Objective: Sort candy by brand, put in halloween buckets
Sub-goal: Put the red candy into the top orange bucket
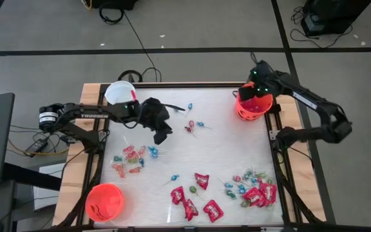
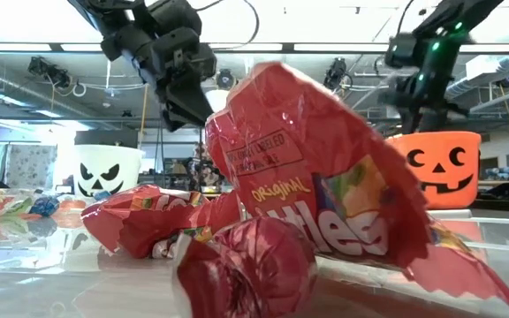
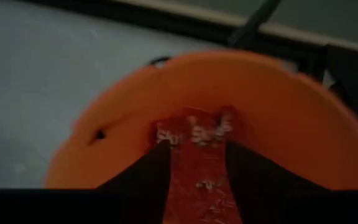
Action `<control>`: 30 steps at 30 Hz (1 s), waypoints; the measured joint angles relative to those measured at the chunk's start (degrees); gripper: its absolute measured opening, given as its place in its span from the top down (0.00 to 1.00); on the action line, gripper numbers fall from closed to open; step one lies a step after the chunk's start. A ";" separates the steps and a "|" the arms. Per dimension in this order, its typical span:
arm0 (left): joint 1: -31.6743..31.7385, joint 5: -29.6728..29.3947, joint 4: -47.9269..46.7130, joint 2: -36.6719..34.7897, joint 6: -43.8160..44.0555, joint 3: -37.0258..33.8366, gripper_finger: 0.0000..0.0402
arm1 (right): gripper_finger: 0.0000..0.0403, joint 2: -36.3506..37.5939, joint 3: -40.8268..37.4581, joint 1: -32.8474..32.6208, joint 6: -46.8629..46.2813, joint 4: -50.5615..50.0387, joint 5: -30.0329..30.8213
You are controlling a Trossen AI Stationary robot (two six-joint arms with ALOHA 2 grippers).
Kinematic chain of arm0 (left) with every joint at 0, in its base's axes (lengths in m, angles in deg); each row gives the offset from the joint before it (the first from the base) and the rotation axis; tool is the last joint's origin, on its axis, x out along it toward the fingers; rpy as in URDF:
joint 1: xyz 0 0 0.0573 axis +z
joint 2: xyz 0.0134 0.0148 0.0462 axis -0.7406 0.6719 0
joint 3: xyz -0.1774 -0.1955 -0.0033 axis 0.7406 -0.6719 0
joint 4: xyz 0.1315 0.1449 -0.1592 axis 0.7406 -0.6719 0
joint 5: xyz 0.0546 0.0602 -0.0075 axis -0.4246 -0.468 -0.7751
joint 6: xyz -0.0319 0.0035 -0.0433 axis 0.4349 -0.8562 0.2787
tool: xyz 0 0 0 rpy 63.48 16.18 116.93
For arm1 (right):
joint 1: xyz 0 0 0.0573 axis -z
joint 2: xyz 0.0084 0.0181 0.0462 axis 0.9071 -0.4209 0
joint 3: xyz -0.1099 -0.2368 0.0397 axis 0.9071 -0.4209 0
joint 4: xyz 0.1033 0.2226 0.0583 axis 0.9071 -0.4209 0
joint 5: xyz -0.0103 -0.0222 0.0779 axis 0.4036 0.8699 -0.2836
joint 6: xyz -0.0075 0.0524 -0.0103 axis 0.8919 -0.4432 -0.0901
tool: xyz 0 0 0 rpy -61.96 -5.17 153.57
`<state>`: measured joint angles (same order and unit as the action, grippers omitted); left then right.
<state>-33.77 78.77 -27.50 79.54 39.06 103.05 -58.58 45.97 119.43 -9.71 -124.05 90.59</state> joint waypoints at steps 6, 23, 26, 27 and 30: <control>-4.07 0.15 7.23 0.00 -5.81 0.00 0.78 | 0.52 10.17 0.00 -2.70 -0.44 0.80 -3.92; -19.60 4.74 43.65 19.86 -4.05 -0.02 0.56 | 0.52 22.71 0.00 -24.45 -11.60 1.11 -11.73; -20.84 4.70 49.08 24.90 -3.89 0.00 0.53 | 0.52 21.87 0.00 -29.34 -10.71 0.03 -11.29; -21.12 4.69 50.64 26.67 -3.87 0.12 0.53 | 0.52 21.41 0.00 -30.95 -10.30 -0.31 -10.68; -22.07 4.60 52.92 31.44 -3.71 1.26 0.53 | 0.52 19.98 0.00 -34.70 -10.13 -0.61 -8.71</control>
<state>-55.84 83.36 25.41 110.98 35.34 104.31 -38.60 45.97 84.73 -19.83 -124.66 81.87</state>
